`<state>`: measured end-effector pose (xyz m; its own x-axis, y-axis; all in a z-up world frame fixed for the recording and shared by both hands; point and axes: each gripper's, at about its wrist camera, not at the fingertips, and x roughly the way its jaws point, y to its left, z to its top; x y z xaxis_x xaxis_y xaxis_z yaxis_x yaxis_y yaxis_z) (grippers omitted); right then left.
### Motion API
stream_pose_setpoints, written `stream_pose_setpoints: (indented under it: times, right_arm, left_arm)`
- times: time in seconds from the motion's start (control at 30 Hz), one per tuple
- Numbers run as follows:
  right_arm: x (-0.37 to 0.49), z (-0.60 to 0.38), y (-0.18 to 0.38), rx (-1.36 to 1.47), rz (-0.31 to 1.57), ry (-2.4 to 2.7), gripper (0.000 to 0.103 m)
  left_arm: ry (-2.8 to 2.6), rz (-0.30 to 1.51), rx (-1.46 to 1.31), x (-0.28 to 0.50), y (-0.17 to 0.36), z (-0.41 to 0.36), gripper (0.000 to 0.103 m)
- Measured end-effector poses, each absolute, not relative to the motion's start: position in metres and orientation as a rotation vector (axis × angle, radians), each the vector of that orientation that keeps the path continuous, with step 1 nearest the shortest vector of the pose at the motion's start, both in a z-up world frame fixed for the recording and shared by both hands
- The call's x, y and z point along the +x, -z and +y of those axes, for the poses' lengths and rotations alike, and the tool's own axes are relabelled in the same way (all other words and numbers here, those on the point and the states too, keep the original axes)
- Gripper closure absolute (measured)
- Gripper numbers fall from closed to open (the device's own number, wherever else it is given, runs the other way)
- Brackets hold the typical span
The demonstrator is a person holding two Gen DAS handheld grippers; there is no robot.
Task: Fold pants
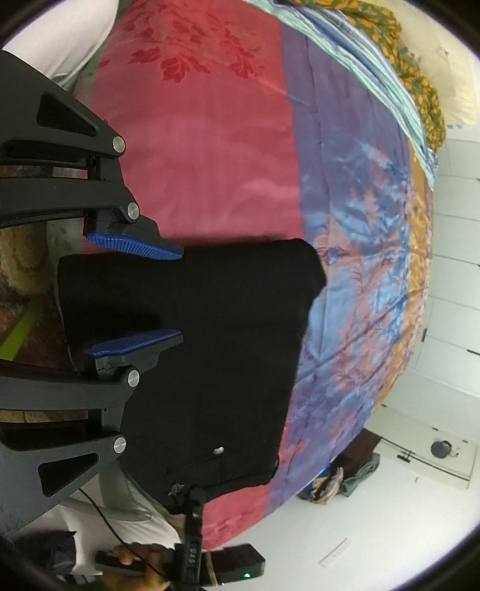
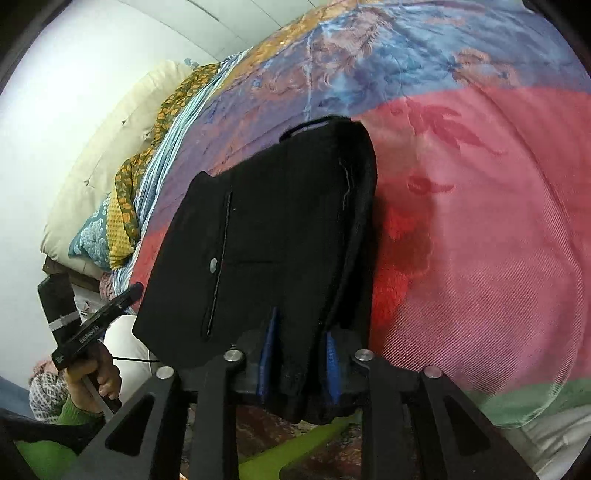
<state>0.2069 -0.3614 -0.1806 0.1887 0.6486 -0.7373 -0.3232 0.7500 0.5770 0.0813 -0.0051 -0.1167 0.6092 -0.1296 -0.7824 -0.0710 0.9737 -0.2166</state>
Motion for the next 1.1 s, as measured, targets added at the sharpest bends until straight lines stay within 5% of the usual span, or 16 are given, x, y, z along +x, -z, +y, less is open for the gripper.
stream_pose_setpoints:
  times: [0.23,0.37,0.43,0.57,0.87,1.1]
  right_arm:
    - [0.221,-0.35,0.105,0.145,0.962,-0.691,0.063]
    - [0.244,-0.32,0.107,0.122,0.917,-0.788,0.063]
    - [0.257,-0.307,0.135,0.069,0.985,-0.732,0.064]
    - [0.269,-0.315,0.173,0.137,1.076,-0.666,0.081]
    - [0.185,-0.327,0.099,-0.028,1.034,-0.774,0.079]
    - [0.148,-0.304,0.15,-0.189,1.199,-0.744,0.082]
  left_arm:
    - [0.036,0.893,-0.216,0.088,0.113,-0.009,0.063]
    - [0.068,0.933,-0.153,0.093,0.127,-0.024,0.063]
    - [0.068,0.954,-0.107,0.093,0.134,-0.03,0.062]
    - [0.078,0.949,-0.088,0.088,0.131,-0.033,0.058]
    - [0.079,0.947,-0.145,0.087,0.132,-0.03,0.054]
    - [0.085,0.955,-0.11,0.09,0.137,-0.036,0.048]
